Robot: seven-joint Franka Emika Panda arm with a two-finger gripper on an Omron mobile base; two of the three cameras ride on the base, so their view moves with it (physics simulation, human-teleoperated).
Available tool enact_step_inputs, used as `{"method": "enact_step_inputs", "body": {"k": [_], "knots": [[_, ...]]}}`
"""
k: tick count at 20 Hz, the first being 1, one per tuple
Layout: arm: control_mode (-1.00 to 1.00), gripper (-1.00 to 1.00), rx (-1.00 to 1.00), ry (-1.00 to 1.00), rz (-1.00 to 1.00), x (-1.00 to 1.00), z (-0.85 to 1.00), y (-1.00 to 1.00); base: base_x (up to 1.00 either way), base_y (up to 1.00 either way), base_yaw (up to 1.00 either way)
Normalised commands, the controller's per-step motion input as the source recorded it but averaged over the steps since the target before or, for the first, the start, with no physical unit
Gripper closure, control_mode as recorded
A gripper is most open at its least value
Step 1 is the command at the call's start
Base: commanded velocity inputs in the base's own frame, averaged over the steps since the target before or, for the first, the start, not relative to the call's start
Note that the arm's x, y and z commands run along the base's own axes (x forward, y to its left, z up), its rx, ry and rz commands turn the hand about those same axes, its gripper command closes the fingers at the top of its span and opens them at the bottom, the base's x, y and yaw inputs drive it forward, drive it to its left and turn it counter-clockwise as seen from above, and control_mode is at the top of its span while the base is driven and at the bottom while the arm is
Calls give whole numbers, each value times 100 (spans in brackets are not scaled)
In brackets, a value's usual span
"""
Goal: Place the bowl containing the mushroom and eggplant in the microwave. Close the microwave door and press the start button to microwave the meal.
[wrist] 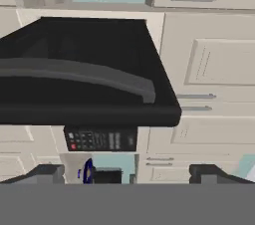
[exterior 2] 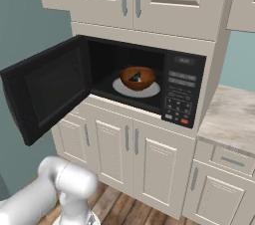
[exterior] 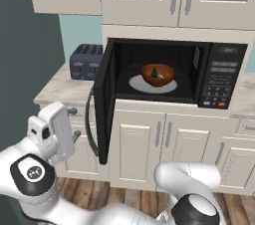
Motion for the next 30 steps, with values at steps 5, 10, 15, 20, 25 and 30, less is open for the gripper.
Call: {"method": "enact_step_inputs", "body": {"k": [5, 10, 15, 20, 25, 30], "knots": [[-100, -100, -8, 0, -4, 59, -11, 20, 0, 0, 0], [-100, -100, 0, 0, 0, 60, -17, 0, 0, 0, 0], [-100, -100, 0, 3, 0, 69, -26, 0, 0, 0, 0], [-100, -100, 0, 4, 0, 74, -26, -5, 0, 0, 0], [-100, -100, 0, 5, 0, 63, -11, -12, 0, 0, 0], [-100, -100, 0, 6, 0, -3, 0, -68, 0, 0, 0]]}}
